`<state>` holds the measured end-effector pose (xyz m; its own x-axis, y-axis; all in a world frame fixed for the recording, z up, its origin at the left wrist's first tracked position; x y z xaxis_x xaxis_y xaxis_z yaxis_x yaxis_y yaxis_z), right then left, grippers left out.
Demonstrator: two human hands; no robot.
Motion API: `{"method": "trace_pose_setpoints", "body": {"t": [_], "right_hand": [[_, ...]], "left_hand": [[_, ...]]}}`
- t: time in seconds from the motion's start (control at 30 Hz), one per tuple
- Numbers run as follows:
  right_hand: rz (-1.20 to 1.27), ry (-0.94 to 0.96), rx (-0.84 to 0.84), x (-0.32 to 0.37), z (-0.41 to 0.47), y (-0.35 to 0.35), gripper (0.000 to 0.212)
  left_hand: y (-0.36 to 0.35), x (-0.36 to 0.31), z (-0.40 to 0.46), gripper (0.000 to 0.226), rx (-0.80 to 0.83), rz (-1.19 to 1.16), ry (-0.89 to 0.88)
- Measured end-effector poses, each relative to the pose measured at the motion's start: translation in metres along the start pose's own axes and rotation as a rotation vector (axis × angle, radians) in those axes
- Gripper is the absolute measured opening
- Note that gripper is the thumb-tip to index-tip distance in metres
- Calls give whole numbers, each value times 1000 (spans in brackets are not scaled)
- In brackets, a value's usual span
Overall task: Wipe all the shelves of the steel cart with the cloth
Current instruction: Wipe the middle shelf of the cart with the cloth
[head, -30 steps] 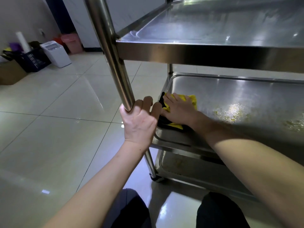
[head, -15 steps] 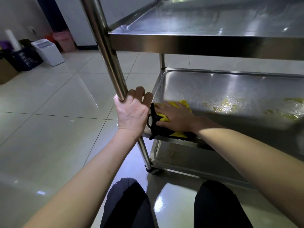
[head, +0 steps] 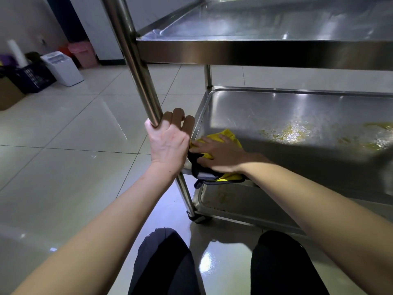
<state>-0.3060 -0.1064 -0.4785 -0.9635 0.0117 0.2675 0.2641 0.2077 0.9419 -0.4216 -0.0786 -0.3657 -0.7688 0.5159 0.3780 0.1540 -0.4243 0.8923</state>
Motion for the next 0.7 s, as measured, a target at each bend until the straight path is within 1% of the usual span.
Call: {"method": "trace_pose_setpoints", "body": {"t": [0.17, 0.23, 0.27, 0.33, 0.4, 0.47, 0.57, 0.6, 0.63, 0.7], "right_hand": [[-1, 48, -43, 4, -16, 2, 46], [3, 59, -61, 2, -24, 2, 48], [9, 56, -71, -1, -29, 2, 49], [18, 36, -102, -9, -41, 3, 48], [2, 25, -127, -19, -54, 3, 48], [10, -1, -113, -28, -64, -1, 49], [-24, -50, -112, -29, -72, -4, 65], [-38, -64, -122, -26, -73, -3, 67], [-46, -77, -126, -22, -74, -3, 65], [-54, -96, -144, -11, -70, -1, 54]], "left_hand": [[2, -1, -3, 39, 2, -36, -46], [8, -1, -5, 42, -60, 31, -55], [7, 0, -5, 43, -62, 43, -55], [3, -2, -4, 41, -43, -16, -73], [6, -2, -4, 41, -76, -46, -72], [8, -2, -7, 48, -113, -23, -63], [8, 0, -10, 57, -140, -54, -70], [8, 0, -10, 55, -122, -64, -73], [10, 0, -10, 47, -104, -65, -73], [12, 2, -11, 29, -97, -47, -52]]}}
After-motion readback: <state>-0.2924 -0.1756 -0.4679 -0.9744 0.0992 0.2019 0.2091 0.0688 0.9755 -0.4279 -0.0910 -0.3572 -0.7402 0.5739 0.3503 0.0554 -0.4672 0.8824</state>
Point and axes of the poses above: each hand's wrist, its own z-axis towards the middle knuckle, its own y-axis out of the back of the hand, x = y × z, the point moved 8 cm from there along z, towards the middle knuckle, and after that the axes turned 5 degrees about x, right-handed, at the moved point
